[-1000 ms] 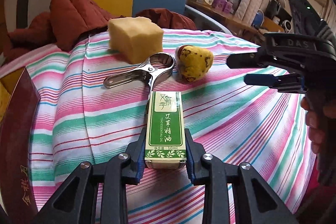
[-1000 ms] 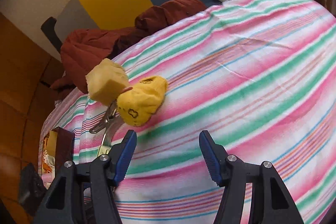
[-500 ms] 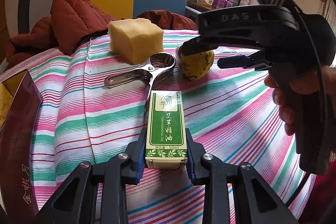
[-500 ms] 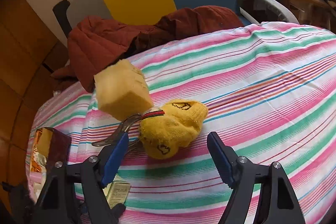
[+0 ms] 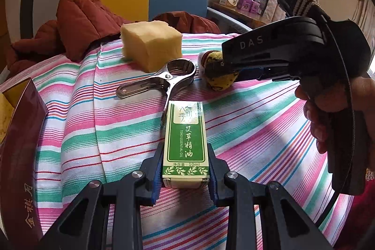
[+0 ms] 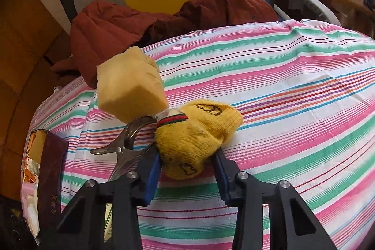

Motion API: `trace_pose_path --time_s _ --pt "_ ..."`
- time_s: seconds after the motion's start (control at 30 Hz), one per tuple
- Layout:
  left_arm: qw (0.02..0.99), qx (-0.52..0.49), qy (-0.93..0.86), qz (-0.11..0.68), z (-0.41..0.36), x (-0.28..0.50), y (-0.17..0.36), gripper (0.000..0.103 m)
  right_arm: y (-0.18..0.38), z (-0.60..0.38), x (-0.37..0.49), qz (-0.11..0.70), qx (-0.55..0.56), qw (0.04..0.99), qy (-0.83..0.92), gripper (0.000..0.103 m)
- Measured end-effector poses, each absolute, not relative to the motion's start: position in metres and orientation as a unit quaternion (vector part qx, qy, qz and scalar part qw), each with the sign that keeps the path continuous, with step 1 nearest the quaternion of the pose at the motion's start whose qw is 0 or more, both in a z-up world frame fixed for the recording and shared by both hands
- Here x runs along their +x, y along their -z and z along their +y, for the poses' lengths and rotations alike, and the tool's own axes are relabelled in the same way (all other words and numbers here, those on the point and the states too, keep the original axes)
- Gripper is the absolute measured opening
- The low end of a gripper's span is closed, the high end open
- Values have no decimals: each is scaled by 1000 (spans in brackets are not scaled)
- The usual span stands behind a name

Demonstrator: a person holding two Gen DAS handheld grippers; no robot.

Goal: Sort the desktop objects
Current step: 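Grasp the yellow knit toy with the right tool while the left tool holds the box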

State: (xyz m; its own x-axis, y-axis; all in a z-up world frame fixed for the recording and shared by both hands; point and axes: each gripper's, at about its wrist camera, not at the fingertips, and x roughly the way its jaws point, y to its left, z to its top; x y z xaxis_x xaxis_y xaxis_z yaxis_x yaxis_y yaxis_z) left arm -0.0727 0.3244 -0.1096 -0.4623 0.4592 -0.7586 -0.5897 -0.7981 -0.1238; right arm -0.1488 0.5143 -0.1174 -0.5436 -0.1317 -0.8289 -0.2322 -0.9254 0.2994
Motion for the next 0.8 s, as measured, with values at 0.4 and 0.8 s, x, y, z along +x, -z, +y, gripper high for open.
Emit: trace_pose_path --time_s 0.4,0.8 --pt "314 -417 -850 68 323 -71 109 32 113 517 -122 229 -499 42 -835 34" --pt "297 -409 -857 102 331 -68 108 31 98 515 -22 276 -497 33 -822 33"
